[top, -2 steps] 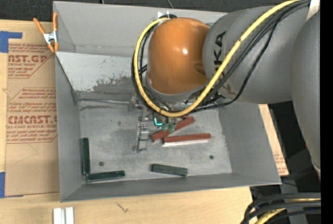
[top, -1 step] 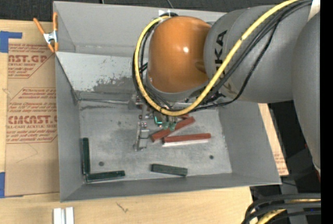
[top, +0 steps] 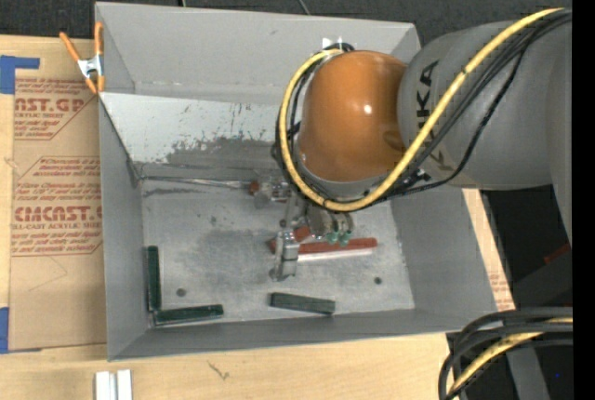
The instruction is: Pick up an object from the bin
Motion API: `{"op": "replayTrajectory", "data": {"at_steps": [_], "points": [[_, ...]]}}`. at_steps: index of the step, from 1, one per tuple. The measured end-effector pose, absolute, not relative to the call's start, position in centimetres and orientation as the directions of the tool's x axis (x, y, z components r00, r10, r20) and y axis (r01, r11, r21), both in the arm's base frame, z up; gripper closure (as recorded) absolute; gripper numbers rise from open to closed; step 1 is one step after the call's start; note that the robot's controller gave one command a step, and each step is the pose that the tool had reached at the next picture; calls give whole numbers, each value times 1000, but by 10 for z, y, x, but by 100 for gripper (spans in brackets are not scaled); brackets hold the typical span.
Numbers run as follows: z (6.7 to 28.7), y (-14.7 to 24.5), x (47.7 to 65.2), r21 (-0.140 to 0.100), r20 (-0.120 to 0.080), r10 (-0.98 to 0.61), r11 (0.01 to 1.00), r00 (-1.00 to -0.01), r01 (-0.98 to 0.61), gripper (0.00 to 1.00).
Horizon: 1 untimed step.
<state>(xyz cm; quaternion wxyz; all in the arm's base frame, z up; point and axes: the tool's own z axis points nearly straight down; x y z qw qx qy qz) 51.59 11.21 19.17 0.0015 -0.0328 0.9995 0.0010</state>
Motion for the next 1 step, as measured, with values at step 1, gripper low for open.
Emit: {"op": "replayTrajectory", "data": {"at_steps": [1], "points": [[140,94,531,-1,-8,-132,991,-991,-132,0]]}}
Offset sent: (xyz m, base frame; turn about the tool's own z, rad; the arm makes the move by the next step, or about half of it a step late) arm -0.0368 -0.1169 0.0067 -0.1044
